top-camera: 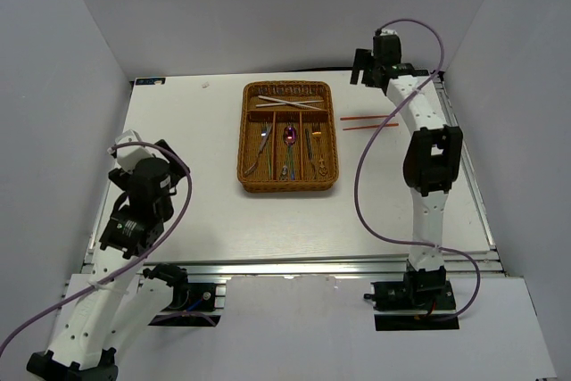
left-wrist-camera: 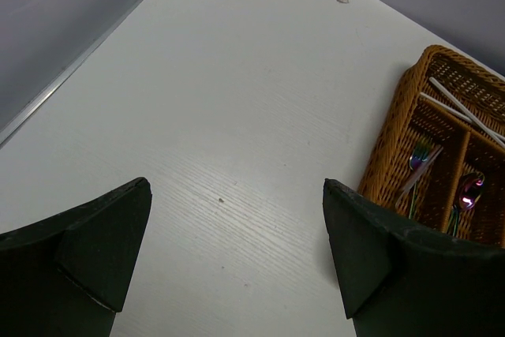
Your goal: Sort the eating utensils into containers
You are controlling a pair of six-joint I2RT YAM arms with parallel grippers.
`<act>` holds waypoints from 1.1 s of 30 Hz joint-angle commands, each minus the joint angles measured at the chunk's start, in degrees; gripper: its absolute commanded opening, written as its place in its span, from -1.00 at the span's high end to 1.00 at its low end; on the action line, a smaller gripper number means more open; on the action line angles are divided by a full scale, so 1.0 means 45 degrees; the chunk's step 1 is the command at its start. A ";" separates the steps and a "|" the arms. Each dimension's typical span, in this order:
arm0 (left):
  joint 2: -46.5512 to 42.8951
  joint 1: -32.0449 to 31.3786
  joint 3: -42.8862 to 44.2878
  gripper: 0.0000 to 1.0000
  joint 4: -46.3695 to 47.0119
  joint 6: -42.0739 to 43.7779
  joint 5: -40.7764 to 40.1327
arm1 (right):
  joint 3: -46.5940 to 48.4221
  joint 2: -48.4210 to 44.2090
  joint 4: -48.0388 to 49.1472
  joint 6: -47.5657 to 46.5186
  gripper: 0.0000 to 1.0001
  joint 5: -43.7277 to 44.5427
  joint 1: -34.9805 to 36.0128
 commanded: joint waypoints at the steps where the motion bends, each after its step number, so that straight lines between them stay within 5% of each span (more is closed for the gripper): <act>1: 0.0309 0.0082 -0.0001 -0.96 0.0010 0.0114 0.0028 | 0.0339 0.0241 -0.1308 0.1064 -0.79 0.1680 -0.0293; 6: 0.0485 0.0082 -0.0001 -0.96 0.0010 0.0114 0.0047 | -0.2955 -0.0968 0.0117 0.2922 -0.79 0.2069 -0.0274; 14: 0.0564 0.0082 -0.0001 -0.96 -0.0030 0.0114 0.0105 | -0.3979 -0.0619 -0.0504 0.5538 -0.79 0.4624 -0.0332; 25: 0.0506 0.0082 0.0000 -0.96 0.0009 0.0153 0.0281 | -0.4274 -0.0737 -0.1480 1.0791 -0.53 0.5194 -0.0644; 33: 0.0447 0.0082 -0.0020 -0.96 0.0048 0.0192 0.0437 | -0.2559 0.0862 -0.2477 1.1499 -0.43 0.5019 -0.0918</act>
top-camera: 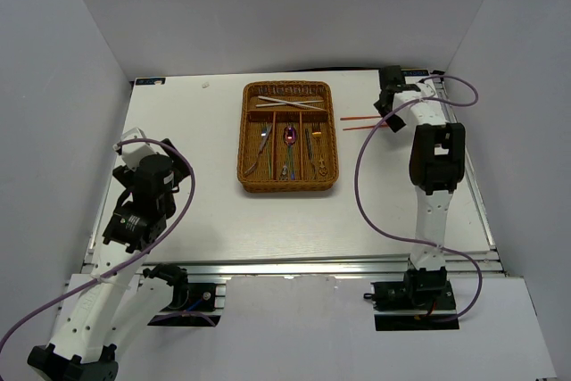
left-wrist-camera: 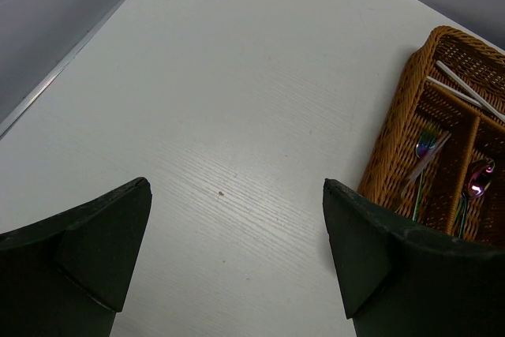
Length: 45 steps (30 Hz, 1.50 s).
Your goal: Sort the eating utensils into containers
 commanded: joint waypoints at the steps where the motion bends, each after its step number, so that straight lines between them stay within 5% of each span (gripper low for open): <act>1: -0.0102 0.0082 -0.0020 -0.96 0.0049 0.0143 0.0204 | 0.1174 0.0728 -0.0660 0.0774 -0.41 0.0283 -0.0190; 12: -0.0200 0.0082 -0.0020 -0.96 0.0049 0.0163 0.0244 | 0.2250 0.1843 -0.2399 0.0873 -0.22 0.0850 -0.0287; 18: -0.0297 0.0082 -0.0020 -0.96 0.0068 0.0163 0.0302 | 0.3032 0.2409 -0.3377 0.0072 -0.12 -0.0476 -0.0931; 22: -0.0511 0.0082 -0.0039 -0.96 0.0049 0.0163 0.0283 | 0.3303 0.2740 -0.3530 -0.1313 0.27 -0.1183 -0.1264; 24: -0.0590 0.0082 -0.0040 -0.96 0.0068 0.0163 0.0263 | 0.4045 0.3189 -0.4213 -0.1879 0.31 -0.0987 -0.1303; 28: -0.0668 0.0082 -0.0040 -0.96 0.0068 0.0163 0.0341 | 0.4420 0.3602 -0.4608 -0.2643 0.15 -0.0692 -0.1284; 34: -0.0785 0.0082 -0.0020 -0.96 0.0068 0.0182 0.0341 | 0.2018 0.2666 -0.3455 -0.2059 0.01 -0.1630 -0.1283; 38: -0.0805 0.0082 -0.0020 -0.96 0.0068 0.0202 0.0380 | 0.1219 0.1768 -0.3616 -0.0789 -0.41 -0.0888 -0.1341; 45: -0.0883 0.0082 -0.0040 -0.96 0.0107 0.0202 0.0400 | 0.0376 0.0438 -0.2402 -0.0670 -0.44 -0.1221 -0.1967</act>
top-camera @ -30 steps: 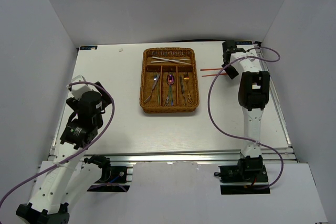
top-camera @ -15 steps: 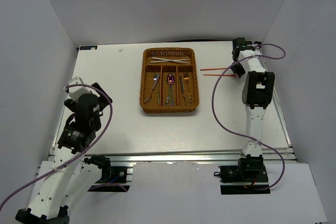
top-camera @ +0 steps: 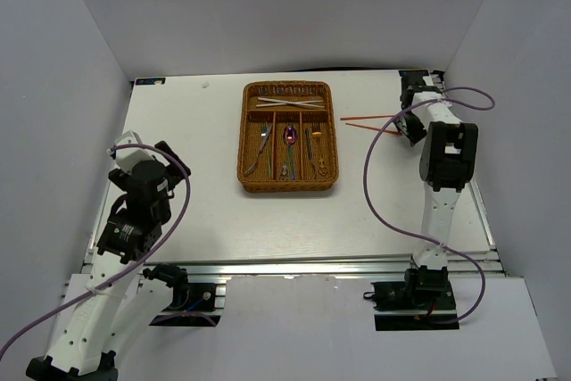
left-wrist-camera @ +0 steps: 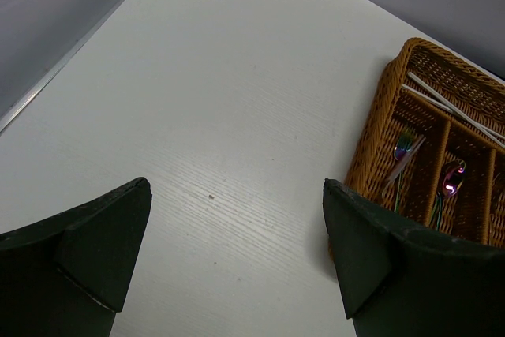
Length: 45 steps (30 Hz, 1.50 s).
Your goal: Sort the eating utensils into containers
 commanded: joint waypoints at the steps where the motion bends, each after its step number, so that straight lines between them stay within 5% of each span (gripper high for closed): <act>1: -0.0111 0.0082 -0.0059 -0.96 0.0088 0.0114 0.0104 | -0.0570 -0.0848 0.0367 -0.0091 -0.44 -0.0254 -0.0403; 5: -0.0014 0.0082 -0.0078 -0.96 0.0107 0.0114 0.0162 | -0.2052 -0.2256 0.4131 -0.3561 -0.54 -0.1888 -0.0462; 7: 0.0025 0.0063 -0.0059 -0.96 0.0127 0.0134 0.0240 | -0.2291 -0.2473 0.6205 -0.5943 -0.52 -0.4231 -0.0462; 11: 0.0045 0.0063 -0.0079 -0.96 0.0205 0.0173 0.0299 | -0.1532 -0.1850 0.5433 -1.2324 -0.49 -0.7381 -0.0365; 18: 0.0376 0.0063 -0.0098 -0.96 0.0224 0.0193 0.0319 | -0.1373 -0.1731 0.4588 -1.6728 -0.43 -0.9682 -0.0287; 26: 0.0592 0.0082 -0.0118 -0.96 0.0244 0.0212 0.0416 | -0.1159 -0.1165 0.4453 -1.8512 -0.33 -0.8728 0.0085; 28: 0.0650 0.0082 -0.0098 -0.96 0.0263 0.0232 0.0455 | -0.1139 -0.0815 0.4024 -1.8785 -0.15 -0.9101 0.0356; 35: 0.0709 0.0063 -0.0098 -0.96 0.0263 0.0251 0.0455 | -0.1179 0.0259 0.3574 -1.9021 0.03 -0.8204 0.1003; 39: 0.0632 0.0063 -0.0079 -0.96 0.0224 0.0232 0.0416 | -0.1197 0.0553 0.3164 -1.9138 0.40 -0.8204 0.1100; 45: 0.0495 0.0063 -0.0098 -0.96 0.0224 0.0232 0.0397 | -0.2484 0.0223 0.3572 -1.9548 0.48 -0.6899 0.1568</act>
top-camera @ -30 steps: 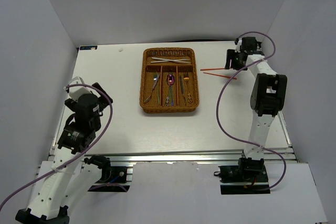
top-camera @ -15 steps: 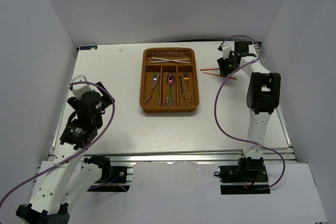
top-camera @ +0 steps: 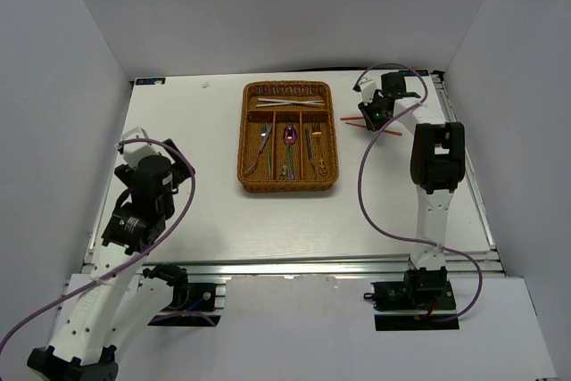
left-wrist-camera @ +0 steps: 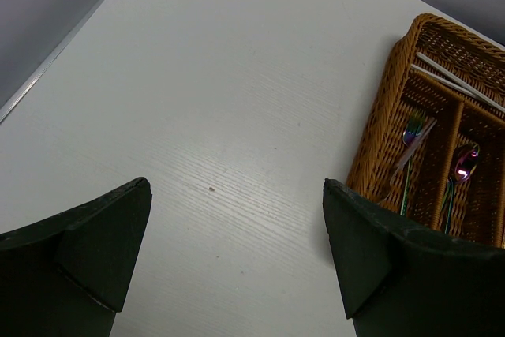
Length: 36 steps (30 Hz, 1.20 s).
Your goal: Sort the eating utensils into containers
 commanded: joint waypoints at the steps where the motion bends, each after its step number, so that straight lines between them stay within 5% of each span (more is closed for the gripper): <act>1: -0.0195 0.0063 -0.0098 -0.96 0.0190 0.0091 0.0042 | -0.1175 0.0547 -0.0886 -0.0475 0.49 0.1372 0.0297; 7: -0.0468 0.0063 -0.0079 -0.96 0.0210 0.0091 0.0101 | -0.1682 0.0255 -0.1549 -0.0221 0.99 0.1217 0.0589; 17: -0.0820 0.0063 -0.0098 -0.96 0.0190 0.0071 0.0042 | -0.2231 -0.1033 -0.2585 0.0714 1.00 0.0044 0.1488; 36: -0.0840 0.0063 -0.0098 -0.96 0.0093 -0.0026 -0.0212 | -0.2035 -0.4706 -0.0107 0.8058 1.00 0.0220 0.1195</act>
